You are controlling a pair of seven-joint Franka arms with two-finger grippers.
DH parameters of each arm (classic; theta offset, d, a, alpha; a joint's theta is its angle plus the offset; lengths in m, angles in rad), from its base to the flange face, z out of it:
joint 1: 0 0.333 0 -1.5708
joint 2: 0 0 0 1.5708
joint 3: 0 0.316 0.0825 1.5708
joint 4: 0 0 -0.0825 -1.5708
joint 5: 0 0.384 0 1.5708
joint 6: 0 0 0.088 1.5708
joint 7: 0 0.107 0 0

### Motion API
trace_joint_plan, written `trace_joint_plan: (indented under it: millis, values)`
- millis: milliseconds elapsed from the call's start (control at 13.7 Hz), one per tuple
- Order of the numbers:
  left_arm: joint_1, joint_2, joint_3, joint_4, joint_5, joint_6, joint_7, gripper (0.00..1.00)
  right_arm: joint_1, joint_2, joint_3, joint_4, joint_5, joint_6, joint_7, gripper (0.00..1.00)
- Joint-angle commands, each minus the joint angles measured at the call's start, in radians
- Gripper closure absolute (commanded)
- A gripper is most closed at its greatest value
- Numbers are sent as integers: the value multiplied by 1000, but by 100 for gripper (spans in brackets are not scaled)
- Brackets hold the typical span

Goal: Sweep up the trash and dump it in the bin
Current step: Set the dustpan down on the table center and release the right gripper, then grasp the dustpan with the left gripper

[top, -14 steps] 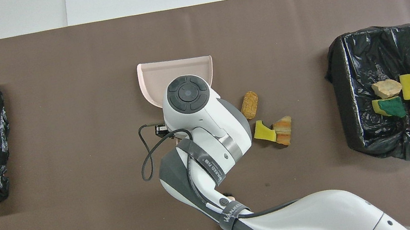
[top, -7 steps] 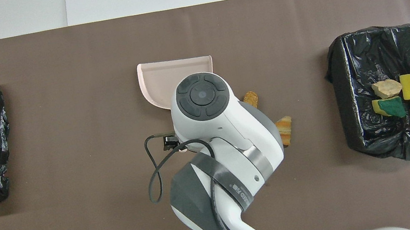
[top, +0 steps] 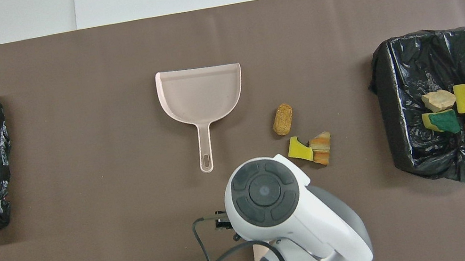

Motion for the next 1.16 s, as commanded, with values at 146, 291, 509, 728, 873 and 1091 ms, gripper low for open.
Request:
trace_joint_plan:
  millis: [146, 291, 509, 728, 873, 1091]
  values:
    - [-110, 98, -6, 26, 8, 131, 1, 0, 124, -91, -3, -238, 73, 203, 112, 0]
    - [-141, 139, -9, 18, -4, 187, -16, 0, 154, -90, -3, -278, 113, 260, 115, 0]
    - [-211, 213, -14, -13, -8, 322, -108, 0, 204, -84, -3, -335, 136, 324, 124, 0]
    - [-271, 309, -14, -17, -8, 410, -148, 0, 223, -84, -1, -344, 139, 329, 137, 0]
    - [-319, 363, -12, -52, -7, 491, -186, 0, 231, -85, -1, -345, 145, 332, 144, 0]
    - [-343, 368, -12, -183, -7, 621, -240, 0, 231, -88, -1, -350, 147, 341, 143, 41]
